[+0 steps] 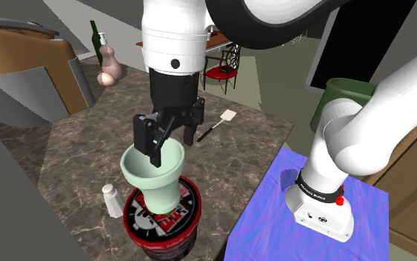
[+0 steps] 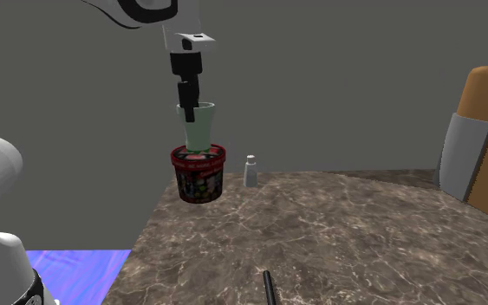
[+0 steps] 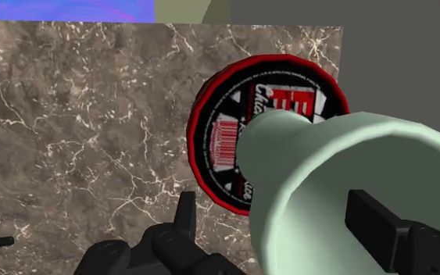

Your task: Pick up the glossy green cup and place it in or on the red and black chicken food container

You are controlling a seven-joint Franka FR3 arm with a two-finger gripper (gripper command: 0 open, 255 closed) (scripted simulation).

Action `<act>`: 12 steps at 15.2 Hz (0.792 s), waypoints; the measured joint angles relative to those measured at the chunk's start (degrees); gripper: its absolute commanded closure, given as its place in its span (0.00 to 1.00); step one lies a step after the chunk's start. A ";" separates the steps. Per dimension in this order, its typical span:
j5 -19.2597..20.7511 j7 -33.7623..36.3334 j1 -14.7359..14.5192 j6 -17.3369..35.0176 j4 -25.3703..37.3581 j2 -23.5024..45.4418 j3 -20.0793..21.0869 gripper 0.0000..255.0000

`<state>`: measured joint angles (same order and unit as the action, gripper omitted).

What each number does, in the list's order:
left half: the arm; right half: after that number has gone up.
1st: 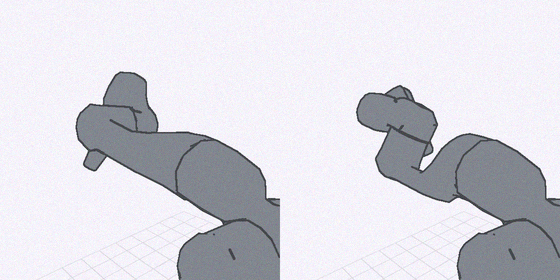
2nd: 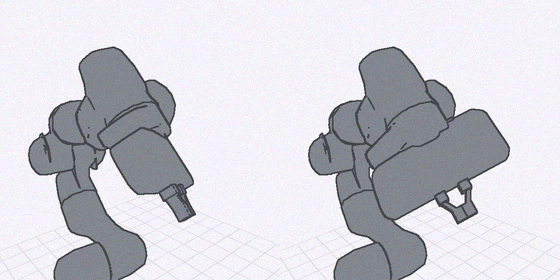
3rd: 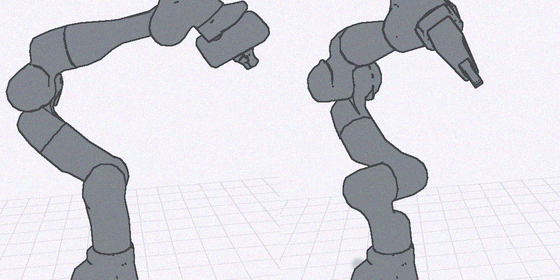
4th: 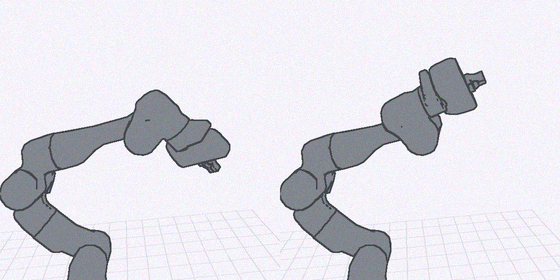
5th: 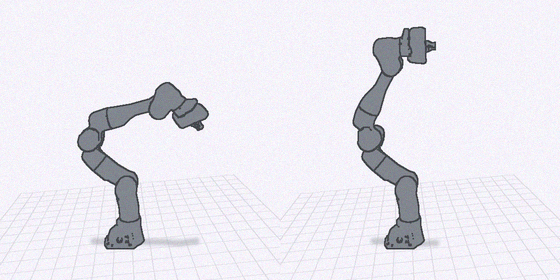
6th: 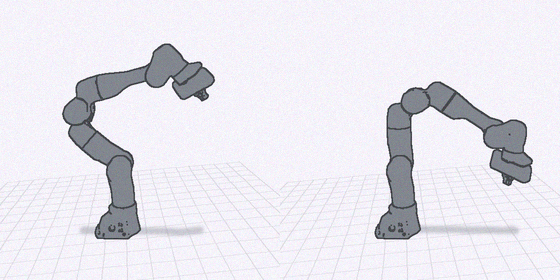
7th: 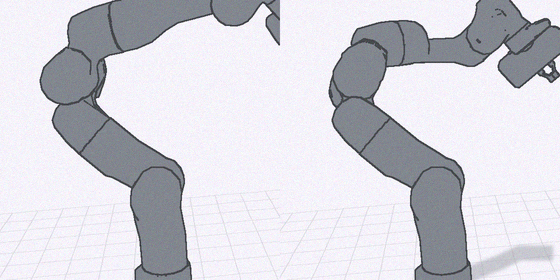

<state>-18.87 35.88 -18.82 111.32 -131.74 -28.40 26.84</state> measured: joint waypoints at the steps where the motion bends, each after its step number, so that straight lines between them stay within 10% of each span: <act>1: 0.00 0.00 0.00 0.00 0.00 0.00 0.00 0.00; 12: 0.94 0.17 0.38 -7.35 6.08 -1.14 -1.91 0.00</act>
<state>-17.93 36.06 -18.43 103.98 -125.66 -29.54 24.94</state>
